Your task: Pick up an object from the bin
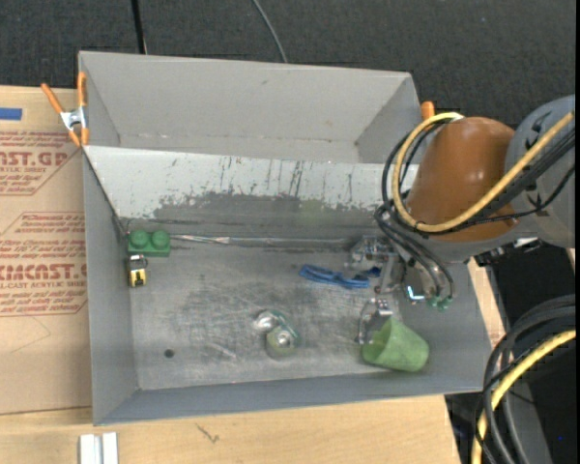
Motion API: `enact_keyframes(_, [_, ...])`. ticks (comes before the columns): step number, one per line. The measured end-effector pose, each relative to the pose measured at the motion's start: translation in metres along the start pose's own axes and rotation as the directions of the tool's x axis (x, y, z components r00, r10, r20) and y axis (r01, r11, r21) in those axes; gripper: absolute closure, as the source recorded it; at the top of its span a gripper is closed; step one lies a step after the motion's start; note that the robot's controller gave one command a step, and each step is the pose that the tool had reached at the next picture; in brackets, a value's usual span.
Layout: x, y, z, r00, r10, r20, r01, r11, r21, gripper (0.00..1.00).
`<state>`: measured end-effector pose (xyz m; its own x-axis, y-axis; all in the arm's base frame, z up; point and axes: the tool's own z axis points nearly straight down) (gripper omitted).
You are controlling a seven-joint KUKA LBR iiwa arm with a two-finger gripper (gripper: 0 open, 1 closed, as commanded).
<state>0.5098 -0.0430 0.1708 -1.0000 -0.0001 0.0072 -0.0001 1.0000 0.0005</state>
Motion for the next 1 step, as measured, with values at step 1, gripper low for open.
enact_keyframes(1, [-0.0019,0.0002,-0.004,1.0,-0.001,0.008,0.001,1.0,0.001,1.0])
